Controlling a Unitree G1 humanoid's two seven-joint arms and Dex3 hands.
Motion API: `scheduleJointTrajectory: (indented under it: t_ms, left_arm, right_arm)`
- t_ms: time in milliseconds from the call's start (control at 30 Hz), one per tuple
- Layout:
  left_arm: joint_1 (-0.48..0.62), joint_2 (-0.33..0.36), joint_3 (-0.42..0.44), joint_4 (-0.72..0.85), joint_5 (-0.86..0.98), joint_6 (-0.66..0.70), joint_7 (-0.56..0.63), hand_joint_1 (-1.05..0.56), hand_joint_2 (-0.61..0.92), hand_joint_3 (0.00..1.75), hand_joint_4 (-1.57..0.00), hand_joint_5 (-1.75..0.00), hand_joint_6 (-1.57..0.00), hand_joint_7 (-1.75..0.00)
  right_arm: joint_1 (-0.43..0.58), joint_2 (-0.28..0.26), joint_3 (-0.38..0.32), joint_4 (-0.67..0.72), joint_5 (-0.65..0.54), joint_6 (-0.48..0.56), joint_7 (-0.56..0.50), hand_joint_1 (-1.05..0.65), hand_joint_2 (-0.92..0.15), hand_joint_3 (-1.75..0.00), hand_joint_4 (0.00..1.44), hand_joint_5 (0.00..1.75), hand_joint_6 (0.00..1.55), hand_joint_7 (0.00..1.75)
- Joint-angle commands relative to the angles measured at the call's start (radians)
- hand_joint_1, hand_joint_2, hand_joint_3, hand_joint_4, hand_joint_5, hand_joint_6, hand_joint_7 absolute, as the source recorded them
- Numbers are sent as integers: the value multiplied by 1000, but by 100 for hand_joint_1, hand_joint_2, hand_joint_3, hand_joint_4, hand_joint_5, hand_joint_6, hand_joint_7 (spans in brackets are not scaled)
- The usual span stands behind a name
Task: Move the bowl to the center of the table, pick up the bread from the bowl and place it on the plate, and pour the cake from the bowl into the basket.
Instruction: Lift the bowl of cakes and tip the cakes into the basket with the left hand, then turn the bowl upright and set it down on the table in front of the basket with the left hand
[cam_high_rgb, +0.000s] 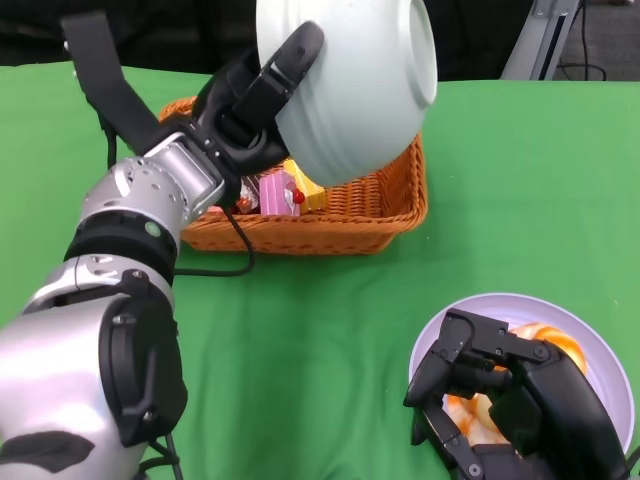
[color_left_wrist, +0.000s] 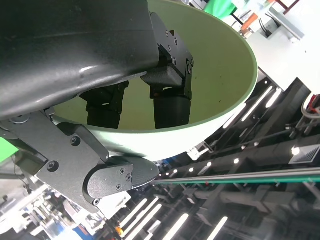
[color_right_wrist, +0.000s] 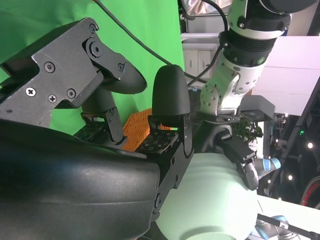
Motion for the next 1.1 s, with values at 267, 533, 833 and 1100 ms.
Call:
scheduleJointTrajectory:
  t_ms: [267,533,833,1100]
  left_arm:
    - [-25,8,2,12,9,-15,-21,-20,56,109,-78,-175,-63,-175]
    - [-28,10,46,8,-27,40,-30,-23,59,106,-78,-175,-64,-175]
    - [-29,24,17,-7,3,37,-50,-23,61,105,-77,-175,-62,-175]
    - [-42,110,-131,-75,112,42,-209,-24,61,108,-78,-175,-74,-163]
  right_arm:
    - [-4,0,-5,-4,-1,1,-2,-9,-44,-122,77,155,75,132]
    - [0,1,-2,2,-10,-13,-1,-8,-45,-123,77,154,74,132]
    - [-4,1,-4,3,-22,-15,-1,-8,-44,-122,77,154,74,133]
    - [-12,-1,-8,2,-9,3,6,-9,-45,-122,77,154,74,132]
